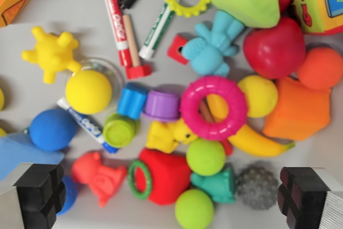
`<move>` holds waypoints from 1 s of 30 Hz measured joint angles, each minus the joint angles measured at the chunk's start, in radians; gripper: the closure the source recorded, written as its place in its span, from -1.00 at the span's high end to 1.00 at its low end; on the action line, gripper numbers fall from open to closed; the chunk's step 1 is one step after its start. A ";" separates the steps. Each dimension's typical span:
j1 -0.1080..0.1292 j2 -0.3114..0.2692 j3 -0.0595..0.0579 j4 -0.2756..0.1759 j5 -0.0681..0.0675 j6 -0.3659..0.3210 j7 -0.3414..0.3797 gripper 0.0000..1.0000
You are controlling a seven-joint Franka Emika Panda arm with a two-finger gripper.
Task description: Pick an object from the bin
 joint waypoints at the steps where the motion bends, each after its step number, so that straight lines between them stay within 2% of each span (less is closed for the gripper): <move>1: 0.000 0.000 0.000 -0.001 0.000 0.001 -0.001 1.00; 21: 0.019 0.021 0.013 -0.041 0.000 0.065 -0.048 1.00; 30: 0.031 0.038 0.023 -0.066 0.000 0.109 -0.081 1.00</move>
